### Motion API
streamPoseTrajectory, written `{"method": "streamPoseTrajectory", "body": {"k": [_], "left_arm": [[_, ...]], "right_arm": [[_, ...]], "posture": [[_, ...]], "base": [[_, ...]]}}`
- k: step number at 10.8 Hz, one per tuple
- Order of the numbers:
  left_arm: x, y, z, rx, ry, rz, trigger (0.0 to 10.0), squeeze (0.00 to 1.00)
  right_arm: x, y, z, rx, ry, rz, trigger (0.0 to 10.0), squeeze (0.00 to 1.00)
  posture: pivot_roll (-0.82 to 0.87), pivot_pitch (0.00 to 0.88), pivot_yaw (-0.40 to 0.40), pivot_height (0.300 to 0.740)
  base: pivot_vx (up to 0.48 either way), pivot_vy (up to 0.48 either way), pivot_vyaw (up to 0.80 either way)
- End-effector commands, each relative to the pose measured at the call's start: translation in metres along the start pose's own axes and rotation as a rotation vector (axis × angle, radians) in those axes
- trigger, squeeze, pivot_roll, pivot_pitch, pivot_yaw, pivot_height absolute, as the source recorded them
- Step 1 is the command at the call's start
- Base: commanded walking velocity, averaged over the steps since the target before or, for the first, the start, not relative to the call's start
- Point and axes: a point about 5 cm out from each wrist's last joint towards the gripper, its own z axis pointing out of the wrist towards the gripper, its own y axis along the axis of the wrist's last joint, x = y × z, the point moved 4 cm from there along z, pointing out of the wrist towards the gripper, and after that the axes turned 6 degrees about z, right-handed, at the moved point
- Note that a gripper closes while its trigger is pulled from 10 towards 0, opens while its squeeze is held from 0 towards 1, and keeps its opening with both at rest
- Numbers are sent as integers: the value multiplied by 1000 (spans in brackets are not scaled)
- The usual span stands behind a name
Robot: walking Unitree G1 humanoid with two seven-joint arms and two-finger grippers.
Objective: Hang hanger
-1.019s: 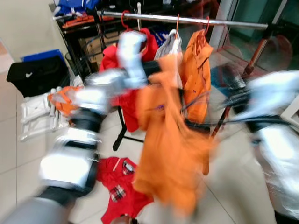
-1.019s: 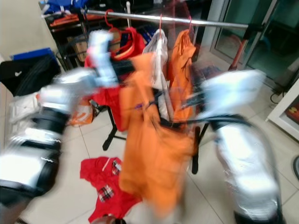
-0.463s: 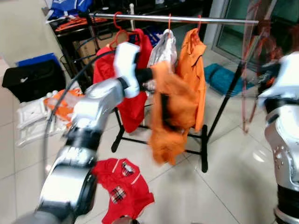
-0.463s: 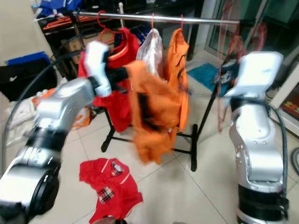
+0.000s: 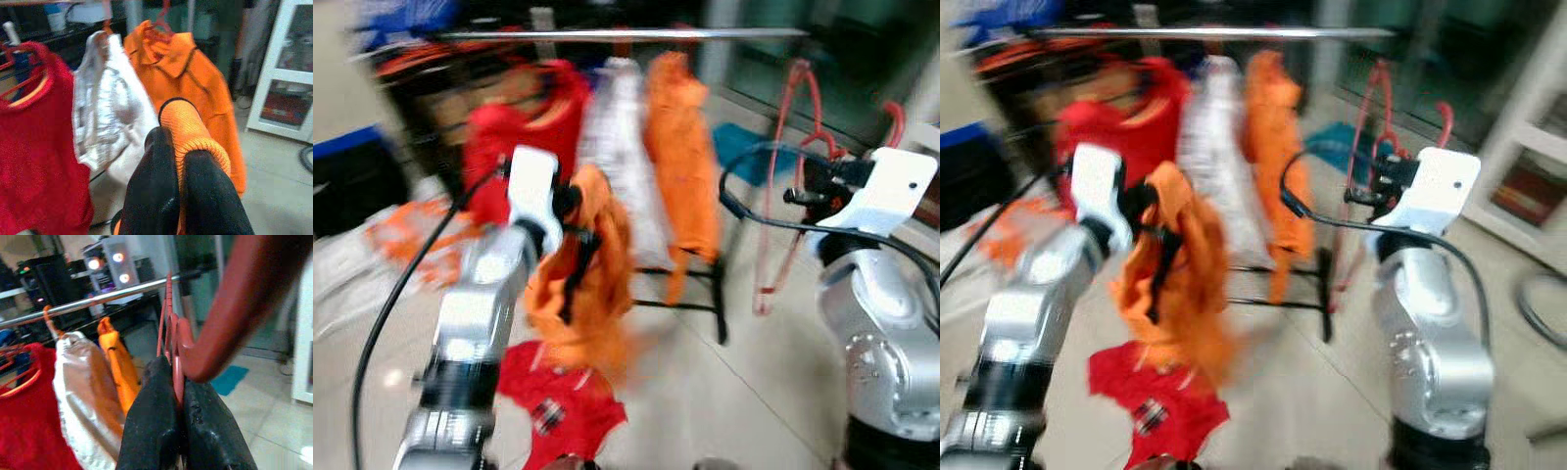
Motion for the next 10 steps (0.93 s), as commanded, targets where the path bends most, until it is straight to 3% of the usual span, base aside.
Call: {"method": "streamPoseTrajectory", "body": {"k": [1, 3, 4, 5, 7, 8, 10], "left_arm": [[4, 22, -6, -100, 23, 52, 10000, 0], [8, 23, -18, -108, 51, 13, 10000, 0], [10, 23, -20, -95, 64, 39, 10000, 0], [9, 21, -21, -75, 41, 116, 10000, 0], [17, 30, -20, -95, 61, 98, 10000, 0], [17, 34, -18, -98, 60, 99, 10000, 0], [19, 31, -15, -78, 45, 184, 10000, 0]], "right_arm": [[8, 10, -3, -28, 28, -5, 10000, 0], [11, 7, -7, -27, 49, -39, 10000, 0], [8, 15, -5, -46, 30, -34, 10000, 0], [3, 22, -2, -71, 12, -66, 10000, 0], [-3, 31, 0, -96, -8, -105, 10000, 0], [4, 35, 2, -92, 32, -163, 10000, 0], [13, 25, 2, -5, 74, -248, 10000, 0]], "posture": [[-214, 0, 82, 740], [-205, 0, 72, 740], [-202, 0, 71, 740], [-198, 0, 72, 740], [-199, 0, 73, 740], [-198, 0, 67, 740], [-201, 0, 59, 740]], "base": [[0, 0, -800], [0, 0, -800], [0, 0, -800], [0, 0, -800], [0, 0, -800], [0, 0, -800], [0, 0, -800]]}}
